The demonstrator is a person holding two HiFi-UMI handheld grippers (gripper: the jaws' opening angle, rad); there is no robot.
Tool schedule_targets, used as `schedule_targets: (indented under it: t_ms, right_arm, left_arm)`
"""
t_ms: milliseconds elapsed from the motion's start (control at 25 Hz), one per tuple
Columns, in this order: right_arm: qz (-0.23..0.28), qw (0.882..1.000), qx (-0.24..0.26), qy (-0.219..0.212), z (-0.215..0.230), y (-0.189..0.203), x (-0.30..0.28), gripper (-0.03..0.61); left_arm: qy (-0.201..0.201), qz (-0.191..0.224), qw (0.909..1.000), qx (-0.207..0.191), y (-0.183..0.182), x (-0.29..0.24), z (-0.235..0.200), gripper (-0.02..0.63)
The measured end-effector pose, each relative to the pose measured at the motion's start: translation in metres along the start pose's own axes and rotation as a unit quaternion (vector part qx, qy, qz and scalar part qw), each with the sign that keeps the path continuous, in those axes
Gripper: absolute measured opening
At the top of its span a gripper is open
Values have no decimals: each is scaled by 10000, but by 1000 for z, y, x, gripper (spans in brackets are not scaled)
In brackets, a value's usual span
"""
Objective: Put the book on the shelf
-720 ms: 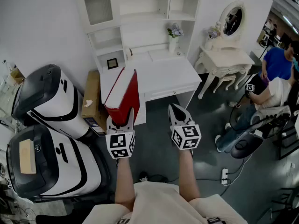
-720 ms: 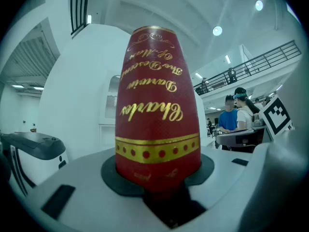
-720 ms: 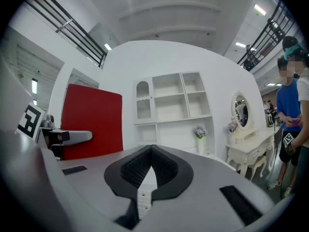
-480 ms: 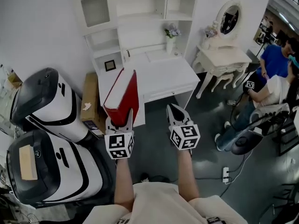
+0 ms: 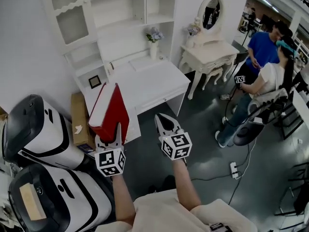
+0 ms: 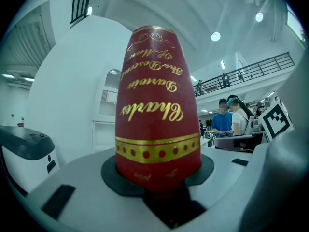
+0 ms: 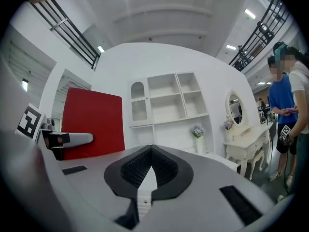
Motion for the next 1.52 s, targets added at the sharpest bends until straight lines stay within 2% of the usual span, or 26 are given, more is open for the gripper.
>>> schedule_targets:
  t_ms: [160,360,760,920,1080,1280,1520]
  right_arm:
    - [-55,10000,11,81,7,6,-8,26]
    - [-172,9996,161,-141,15,20,-35,26]
    - [-379,9983,258,-369,28,20,-135,26]
    - [-539,9956,384,-658,35,16,-184,26]
    - [-648,9942,455,-734,49,9,-227,26]
    - [-652,9955,435,-529,85,-3,-270,26]
    - [-642,9960,403,-483,100,-16,-328,26]
  left_arm:
    - [112,17,9999,82,6,-13,-8,187]
    - [210,35,9996,175,20,-39,-21,186]
    - [264,7,9996,28,24,-124,-71,186]
    - [287,132,9994,132,20,-171,-95,186]
    - [340,294,9986,261,12,-218,-112,184]
    - [473,239,9985,122,4,-283,-119,185]
    - [269,174,9995,52,-12,-334,-149,185]
Point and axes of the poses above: the fingertips, and each gripper's own axes: x backward along the fingers, z to its right, y out of its underside, the point moved 10 cm from there along x, backward along the fingers, and after that the axes turned 15 degrees about y, right-handed, at the moved point
